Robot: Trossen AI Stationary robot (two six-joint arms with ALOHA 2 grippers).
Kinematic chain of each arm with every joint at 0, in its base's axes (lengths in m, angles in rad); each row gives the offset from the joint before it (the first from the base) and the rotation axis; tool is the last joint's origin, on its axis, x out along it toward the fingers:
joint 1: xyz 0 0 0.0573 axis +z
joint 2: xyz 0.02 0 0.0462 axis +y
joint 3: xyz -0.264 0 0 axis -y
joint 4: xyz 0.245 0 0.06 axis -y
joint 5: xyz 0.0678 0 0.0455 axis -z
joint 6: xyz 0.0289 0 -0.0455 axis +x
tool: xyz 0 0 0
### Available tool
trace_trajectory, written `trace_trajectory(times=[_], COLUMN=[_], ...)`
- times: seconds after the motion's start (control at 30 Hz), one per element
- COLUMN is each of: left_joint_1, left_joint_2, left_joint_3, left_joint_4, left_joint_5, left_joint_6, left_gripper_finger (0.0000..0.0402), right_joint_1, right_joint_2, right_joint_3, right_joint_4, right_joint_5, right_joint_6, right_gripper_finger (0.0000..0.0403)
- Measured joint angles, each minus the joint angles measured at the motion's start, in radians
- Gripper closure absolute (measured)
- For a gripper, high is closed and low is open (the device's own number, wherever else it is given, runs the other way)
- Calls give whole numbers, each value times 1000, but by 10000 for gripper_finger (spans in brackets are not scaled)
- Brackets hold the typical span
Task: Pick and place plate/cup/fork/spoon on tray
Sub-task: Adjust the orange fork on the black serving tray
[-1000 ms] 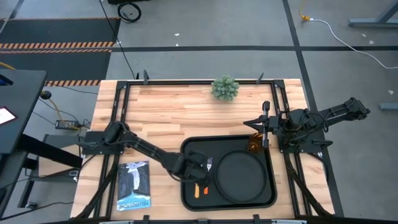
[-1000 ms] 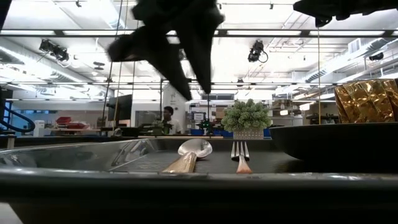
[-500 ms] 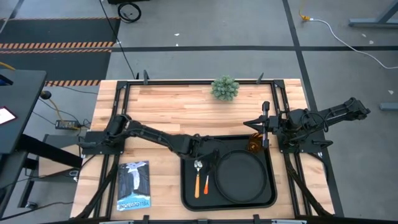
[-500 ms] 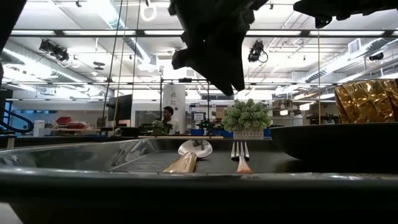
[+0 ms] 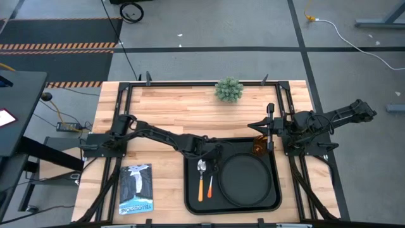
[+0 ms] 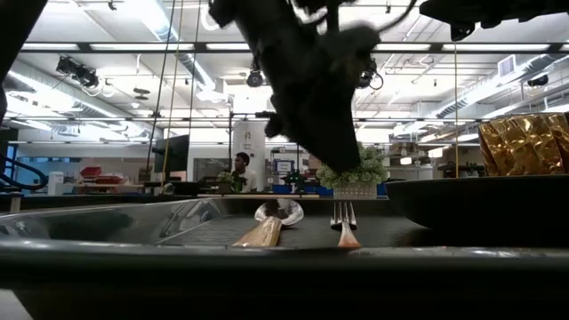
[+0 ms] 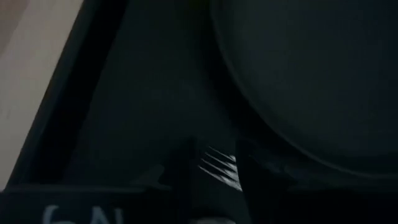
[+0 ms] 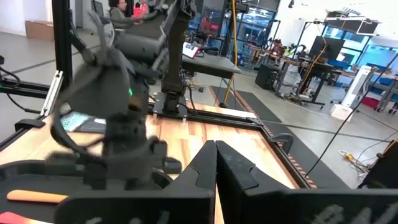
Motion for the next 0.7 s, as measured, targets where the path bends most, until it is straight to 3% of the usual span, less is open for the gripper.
trace_trajectory(times=[0.7], left_joint_1=[15], left_joint_2=[73], left_joint_3=[-7], left_joint_4=[79], left_joint_5=[-9], left_joint_6=[9], left_gripper_finger=[279], right_joint_1=[0], right_joint_2=[0], right_joint_3=[0], right_joint_4=[1], right_joint_5=[0], right_joint_6=[1], right_gripper_finger=[396])
